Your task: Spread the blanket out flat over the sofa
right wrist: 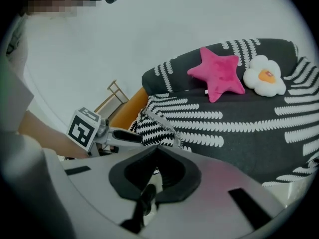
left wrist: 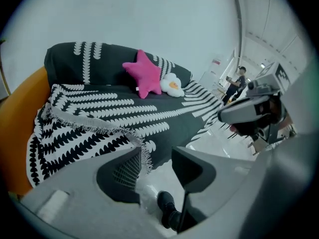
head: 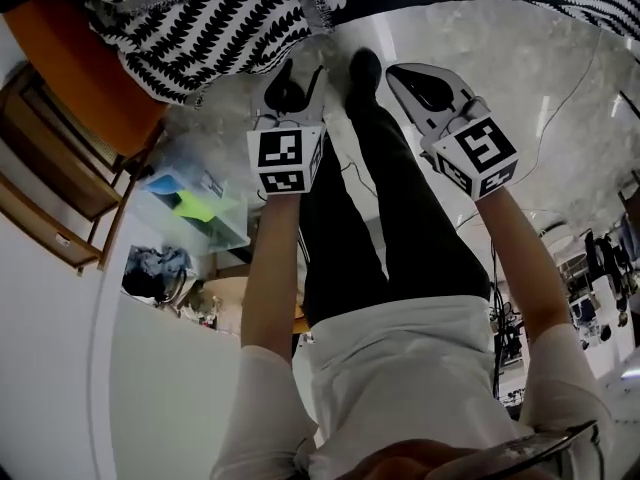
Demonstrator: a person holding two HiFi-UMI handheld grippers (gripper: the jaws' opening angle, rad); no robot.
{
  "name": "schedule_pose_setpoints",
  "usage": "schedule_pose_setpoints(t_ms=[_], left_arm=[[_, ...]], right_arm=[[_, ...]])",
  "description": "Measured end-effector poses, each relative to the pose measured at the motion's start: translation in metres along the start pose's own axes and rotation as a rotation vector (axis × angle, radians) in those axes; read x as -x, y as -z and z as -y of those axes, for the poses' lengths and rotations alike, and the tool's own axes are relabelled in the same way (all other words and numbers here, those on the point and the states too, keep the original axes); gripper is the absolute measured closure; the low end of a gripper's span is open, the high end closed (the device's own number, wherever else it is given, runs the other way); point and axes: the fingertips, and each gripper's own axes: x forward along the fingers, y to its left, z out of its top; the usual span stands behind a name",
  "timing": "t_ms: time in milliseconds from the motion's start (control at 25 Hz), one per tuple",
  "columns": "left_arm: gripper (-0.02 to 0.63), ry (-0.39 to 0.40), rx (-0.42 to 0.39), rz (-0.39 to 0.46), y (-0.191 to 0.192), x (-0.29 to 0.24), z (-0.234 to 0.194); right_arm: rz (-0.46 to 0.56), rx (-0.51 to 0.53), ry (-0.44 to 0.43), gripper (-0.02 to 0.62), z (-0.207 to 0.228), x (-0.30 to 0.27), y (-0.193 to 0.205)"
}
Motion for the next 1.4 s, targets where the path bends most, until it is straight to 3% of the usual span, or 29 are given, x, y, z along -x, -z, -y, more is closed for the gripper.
schedule_pose_setpoints(t_ms=[280,560,920,1040,1200,1280,1360,1400], left_arm=[[0.398,-0.034,-0.002,-0.058,0.04,-0.074,-0.009],[0.383,-0.134,-0.007,-0.115,0.07,-0.125,-0.025],[0.345,-0.275,-0.078,-0.158,0.084,-0.165,-0.037],[0.349,-0.335,-0.144,-0.174,0.089,-0.17,-0.042],[0.419,-0.397,-0.208,-0.158,0.089,-0.168,-0.049],[0.468,-0.404,-0.207,-0.156,0.091,-0.163,-0.053],[0.556,-0.402,-0.193,-0.155,0.092,-0.159,-0.057],[0.566,-0.393,-0.181,-0.154,0.092,-0.158,-0.059]], right_arm=[[-0.025,-0.021,-0.012,0.594,0.03,-0.026,0.032],[-0.029,-0.047,-0.015,0.594,0.05,-0.041,0.056],[-0.036,-0.063,-0.01,0.594,0.069,-0.049,0.076],[-0.041,-0.069,-0.009,0.594,0.071,-0.05,0.08],[-0.044,-0.068,-0.007,0.594,0.071,-0.054,0.082],[-0.047,-0.067,-0.005,0.594,0.068,-0.055,0.083],[-0.047,-0.067,0.0,0.594,0.066,-0.056,0.083],[-0.046,-0.068,0.003,0.594,0.065,-0.056,0.082]])
